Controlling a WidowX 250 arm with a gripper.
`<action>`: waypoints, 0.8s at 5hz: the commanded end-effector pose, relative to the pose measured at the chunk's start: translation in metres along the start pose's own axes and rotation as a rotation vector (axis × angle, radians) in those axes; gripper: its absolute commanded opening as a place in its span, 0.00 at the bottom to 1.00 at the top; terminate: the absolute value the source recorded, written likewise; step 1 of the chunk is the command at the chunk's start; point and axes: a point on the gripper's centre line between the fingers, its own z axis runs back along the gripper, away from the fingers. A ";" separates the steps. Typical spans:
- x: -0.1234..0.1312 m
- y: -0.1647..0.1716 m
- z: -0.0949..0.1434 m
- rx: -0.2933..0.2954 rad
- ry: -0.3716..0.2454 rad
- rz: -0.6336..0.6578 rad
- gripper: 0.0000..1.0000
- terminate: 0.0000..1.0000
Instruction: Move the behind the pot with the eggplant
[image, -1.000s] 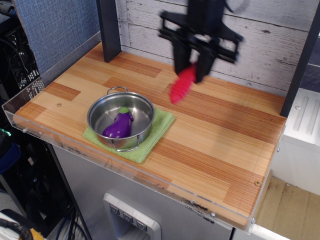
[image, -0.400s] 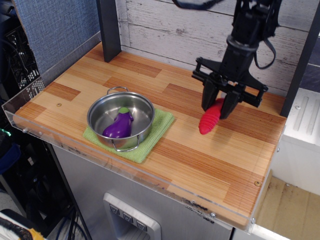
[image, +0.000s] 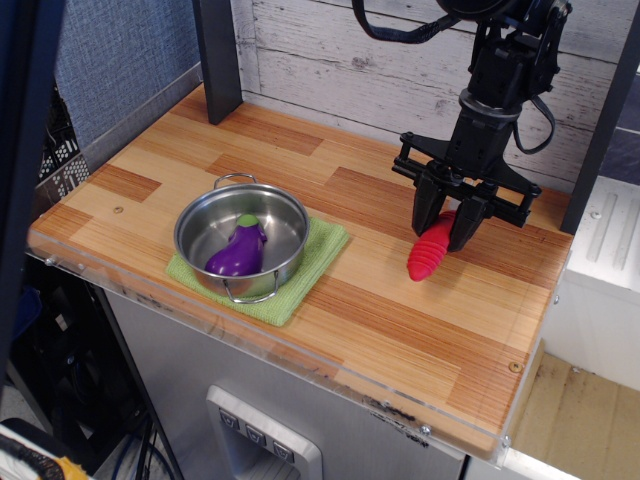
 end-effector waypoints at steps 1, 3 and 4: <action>-0.009 -0.004 0.011 -0.014 -0.045 -0.020 0.00 0.00; -0.012 0.002 0.009 -0.032 -0.017 -0.008 1.00 0.00; -0.019 0.004 0.020 -0.051 -0.046 -0.020 1.00 0.00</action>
